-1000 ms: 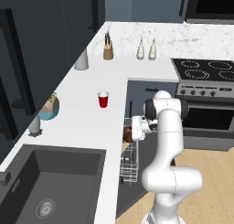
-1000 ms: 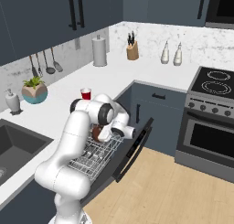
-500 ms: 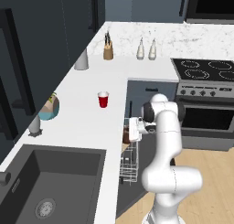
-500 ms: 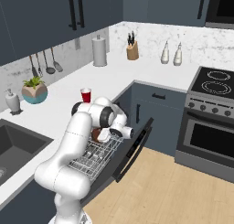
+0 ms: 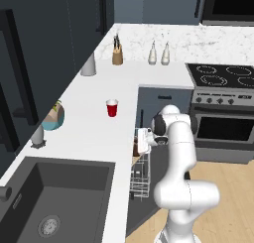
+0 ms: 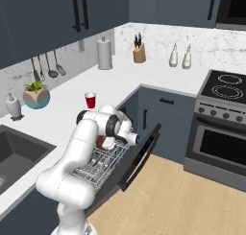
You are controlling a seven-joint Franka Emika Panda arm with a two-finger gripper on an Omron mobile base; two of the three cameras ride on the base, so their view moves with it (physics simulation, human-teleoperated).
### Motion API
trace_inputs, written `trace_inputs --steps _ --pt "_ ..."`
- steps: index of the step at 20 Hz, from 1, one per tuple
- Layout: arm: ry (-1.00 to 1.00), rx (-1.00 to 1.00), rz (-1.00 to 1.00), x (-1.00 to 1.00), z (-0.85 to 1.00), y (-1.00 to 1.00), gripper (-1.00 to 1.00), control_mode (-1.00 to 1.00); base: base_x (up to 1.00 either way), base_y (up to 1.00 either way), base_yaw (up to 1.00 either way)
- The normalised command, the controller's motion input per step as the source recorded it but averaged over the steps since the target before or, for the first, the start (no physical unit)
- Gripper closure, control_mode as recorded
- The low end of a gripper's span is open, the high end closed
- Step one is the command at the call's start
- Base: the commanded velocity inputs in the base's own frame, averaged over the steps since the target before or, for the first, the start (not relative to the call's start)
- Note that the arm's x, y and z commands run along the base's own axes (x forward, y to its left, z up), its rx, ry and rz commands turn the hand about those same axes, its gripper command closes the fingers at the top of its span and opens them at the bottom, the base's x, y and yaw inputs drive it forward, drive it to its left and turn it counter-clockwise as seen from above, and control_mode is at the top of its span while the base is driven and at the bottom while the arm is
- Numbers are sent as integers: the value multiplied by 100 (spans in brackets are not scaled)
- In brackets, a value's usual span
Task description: Pick up the cup and bowl from the counter, place them in the dishwasher, and close the dishwasher door.
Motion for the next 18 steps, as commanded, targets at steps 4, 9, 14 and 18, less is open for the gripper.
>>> trace_inputs --steps 4,9,14,18 --pt "3 0 0 17 -22 0 100 -100 0 0 0" --pt "3 0 0 18 -18 0 100 -100 0 0 0" --pt "4 0 0 21 -20 0 100 -100 0 0 0" --pt "8 0 0 15 -29 0 100 -100 0 0 0"
